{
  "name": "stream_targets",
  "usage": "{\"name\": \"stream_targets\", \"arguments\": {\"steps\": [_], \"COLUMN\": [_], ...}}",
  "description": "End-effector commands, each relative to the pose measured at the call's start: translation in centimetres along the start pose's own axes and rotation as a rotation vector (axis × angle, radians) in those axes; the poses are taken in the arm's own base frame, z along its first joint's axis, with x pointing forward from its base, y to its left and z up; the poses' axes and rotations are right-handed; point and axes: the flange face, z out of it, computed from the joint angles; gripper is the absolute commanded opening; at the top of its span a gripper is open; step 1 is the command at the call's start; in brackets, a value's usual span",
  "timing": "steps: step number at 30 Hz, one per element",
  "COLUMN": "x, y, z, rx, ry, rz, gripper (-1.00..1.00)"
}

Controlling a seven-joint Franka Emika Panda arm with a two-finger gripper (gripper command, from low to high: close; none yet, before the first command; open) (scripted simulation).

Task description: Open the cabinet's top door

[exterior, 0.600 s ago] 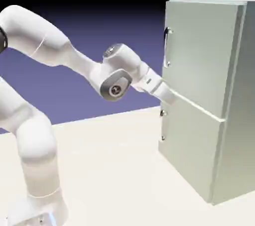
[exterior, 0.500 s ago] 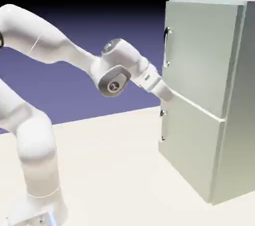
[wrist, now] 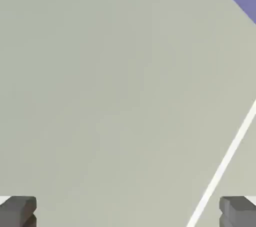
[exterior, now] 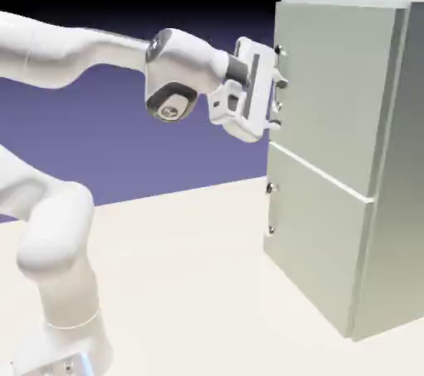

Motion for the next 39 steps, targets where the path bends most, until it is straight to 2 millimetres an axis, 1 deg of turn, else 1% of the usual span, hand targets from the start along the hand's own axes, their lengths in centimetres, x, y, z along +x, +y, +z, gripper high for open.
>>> {"name": "stream_targets", "arguments": {"steps": [1,5,10,15,20,24,28,32,36,37,39], "x": [-0.3,-1.6,-3.4,-5.4,-7.3,-8.8,-10.2,-11.4,-12.2,-12.2,-12.6], "y": [-0.2,-0.6,-0.5,0.3,1.6,3.1,4.8,6.9,9.1,9.1,8.4], "z": [-0.3,-1.6,-2.6,-3.1,-2.8,-2.0,-0.8,1.0,3.2,3.2,5.0], "rx": [0.015,0.071,0.126,0.162,0.177,0.174,0.157,0.129,0.092,0.092,0.093], "ry": [-0.006,-0.038,-0.094,-0.165,-0.243,-0.308,-0.371,-0.431,-0.484,-0.484,-0.485], "rz": [0.058,0.288,0.566,0.835,1.097,1.301,1.503,1.703,1.901,1.901,1.9], "gripper": [0.0,0.0,0.0,0.0,0.0,0.0,0.0,0.0,0.0,0.0,0.0]}}
